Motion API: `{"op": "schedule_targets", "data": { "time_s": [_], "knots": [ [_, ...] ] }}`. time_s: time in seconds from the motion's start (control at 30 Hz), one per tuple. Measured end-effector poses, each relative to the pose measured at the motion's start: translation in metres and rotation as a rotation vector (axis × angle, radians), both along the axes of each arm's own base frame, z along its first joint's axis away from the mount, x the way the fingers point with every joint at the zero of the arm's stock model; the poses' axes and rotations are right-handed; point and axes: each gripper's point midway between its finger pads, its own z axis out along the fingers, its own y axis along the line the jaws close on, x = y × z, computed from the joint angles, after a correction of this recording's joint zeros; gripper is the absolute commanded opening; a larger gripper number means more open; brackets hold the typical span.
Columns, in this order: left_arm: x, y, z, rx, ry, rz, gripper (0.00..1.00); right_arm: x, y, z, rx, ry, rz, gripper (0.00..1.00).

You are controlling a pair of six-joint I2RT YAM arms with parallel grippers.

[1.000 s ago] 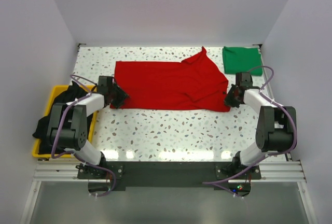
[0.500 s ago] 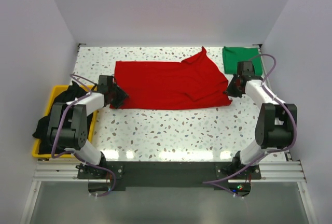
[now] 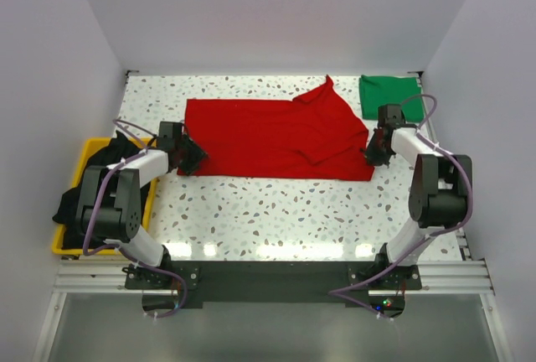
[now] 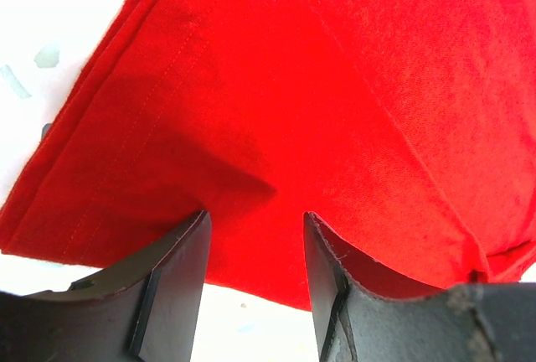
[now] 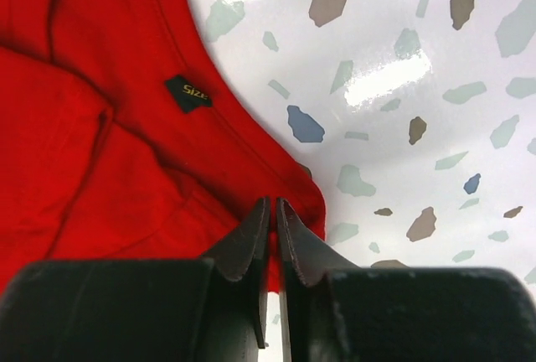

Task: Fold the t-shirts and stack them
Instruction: Fold the tshirt

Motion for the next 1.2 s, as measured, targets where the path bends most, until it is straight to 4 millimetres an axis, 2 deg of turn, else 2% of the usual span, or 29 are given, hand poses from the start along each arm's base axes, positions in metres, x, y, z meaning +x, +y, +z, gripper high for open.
{"op": "schedule_targets", "data": {
  "time_s": [0.1,0.2,0.33,0.43,0.5,0.6,0.73,0.83,1.0,1.13,1.2],
  "knots": [
    [0.0,-0.001,0.001,0.001,-0.005,-0.014,0.54,0.002,0.001,0.01,-0.005,-0.027,0.004,0.17],
    [-0.001,-0.002,0.004,0.0,-0.011,-0.029,0.55,0.004,0.015,0.027,-0.03,-0.069,0.044,0.19],
    [0.002,-0.004,0.017,-0.005,-0.05,-0.05,0.55,0.012,0.058,0.047,-0.039,-0.134,0.15,0.2],
    [0.011,-0.009,0.029,-0.021,-0.084,-0.065,0.55,0.014,0.092,0.051,-0.015,-0.159,0.218,0.2],
    [0.021,-0.014,0.038,-0.029,-0.113,-0.075,0.55,0.015,0.106,0.047,0.006,-0.163,0.238,0.2],
    [0.035,-0.025,0.043,-0.039,-0.145,-0.102,0.54,0.022,0.116,0.036,0.033,-0.16,0.238,0.2],
    [0.043,-0.039,0.025,-0.047,-0.134,-0.132,0.5,0.031,0.125,0.011,0.061,-0.131,0.224,0.2],
    [0.035,-0.04,0.001,-0.051,-0.097,-0.121,0.5,0.031,0.126,-0.003,0.065,-0.11,0.209,0.2],
    [0.027,-0.037,0.0,-0.078,-0.156,-0.067,0.5,0.025,0.126,-0.011,0.082,-0.122,0.179,0.2],
    [0.01,-0.032,0.0,-0.089,-0.172,-0.028,0.5,0.017,0.126,-0.012,0.113,-0.155,0.159,0.2],
    [-0.002,-0.029,-0.001,-0.085,-0.169,-0.014,0.5,0.005,0.126,-0.012,0.135,-0.163,0.152,0.2]
  ]
}}
